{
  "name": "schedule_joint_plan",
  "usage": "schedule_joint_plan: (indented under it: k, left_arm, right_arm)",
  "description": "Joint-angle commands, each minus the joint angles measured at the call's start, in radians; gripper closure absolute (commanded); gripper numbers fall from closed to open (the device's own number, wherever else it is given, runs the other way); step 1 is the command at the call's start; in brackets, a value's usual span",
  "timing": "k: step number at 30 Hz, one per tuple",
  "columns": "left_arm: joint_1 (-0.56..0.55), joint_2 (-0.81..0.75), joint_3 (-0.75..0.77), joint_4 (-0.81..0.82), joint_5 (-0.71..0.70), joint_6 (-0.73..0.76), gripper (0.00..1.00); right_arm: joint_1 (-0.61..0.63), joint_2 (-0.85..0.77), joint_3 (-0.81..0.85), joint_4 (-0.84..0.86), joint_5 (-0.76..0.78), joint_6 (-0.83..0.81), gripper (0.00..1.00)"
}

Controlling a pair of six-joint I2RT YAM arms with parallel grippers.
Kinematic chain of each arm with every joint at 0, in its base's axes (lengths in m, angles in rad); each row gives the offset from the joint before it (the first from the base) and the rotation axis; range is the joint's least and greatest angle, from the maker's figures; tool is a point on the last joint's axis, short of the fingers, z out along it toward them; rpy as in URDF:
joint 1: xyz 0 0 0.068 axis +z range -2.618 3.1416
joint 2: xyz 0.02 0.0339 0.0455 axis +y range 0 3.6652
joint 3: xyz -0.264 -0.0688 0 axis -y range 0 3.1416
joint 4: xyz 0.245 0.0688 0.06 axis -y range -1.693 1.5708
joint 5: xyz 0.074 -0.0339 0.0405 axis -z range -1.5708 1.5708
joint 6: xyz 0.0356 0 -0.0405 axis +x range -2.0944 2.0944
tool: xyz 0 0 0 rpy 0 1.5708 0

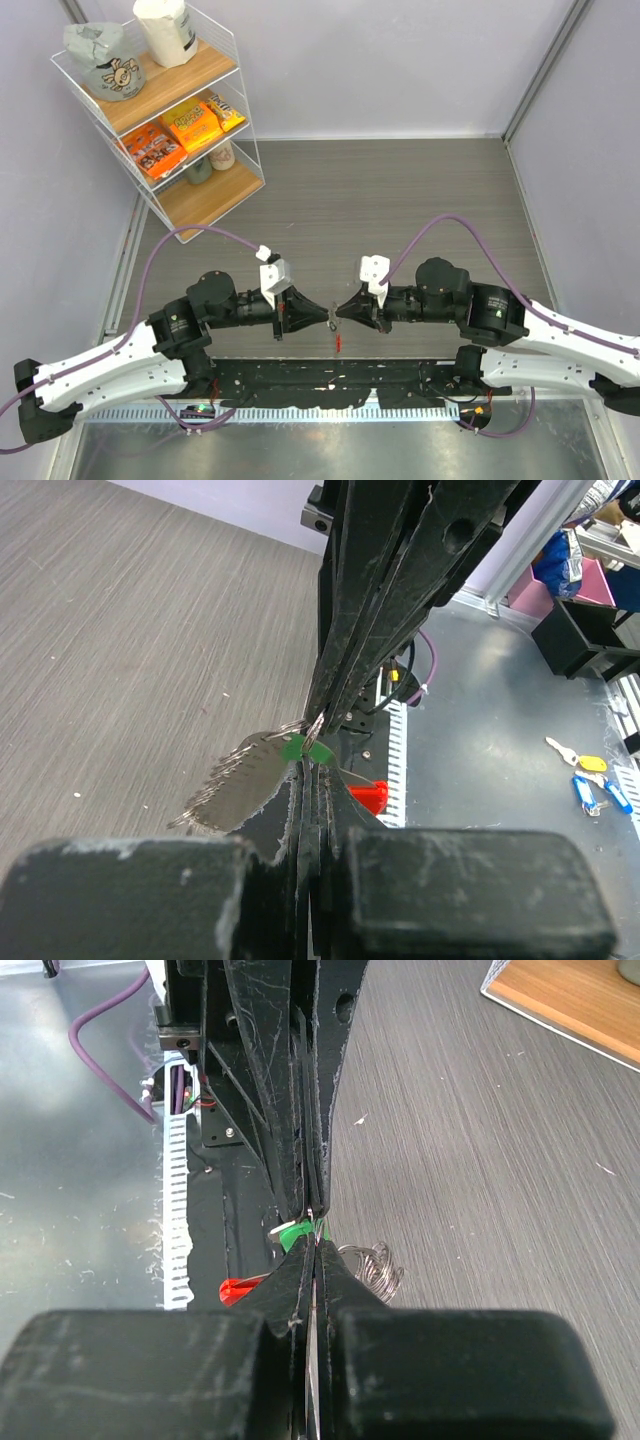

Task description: Put the keys on the keyring

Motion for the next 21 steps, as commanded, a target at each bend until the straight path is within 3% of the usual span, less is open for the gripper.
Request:
schedule_joint_plan:
  k: [1, 11, 21]
  left_arm:
    - [-0.001, -0.002, 0.050, 0.028, 0.026, -0.011, 1.00]
    - [-0.003, 0.012, 0.055, 0.028, 0.026, -0.009, 1.00]
    - [-0.003, 0.012, 0.063, 0.031, 0.076, -0.037, 1.00]
  right_arm:
    - [0.012, 0.002, 0.025, 0.058, 0.003, -0.025, 0.94]
    - [0.038, -0.010, 0.017, 0.066, 0.016, -0.049, 0.94]
    - [0.088, -0.075, -0.030, 0.092, 0.145, -0.142, 0.94]
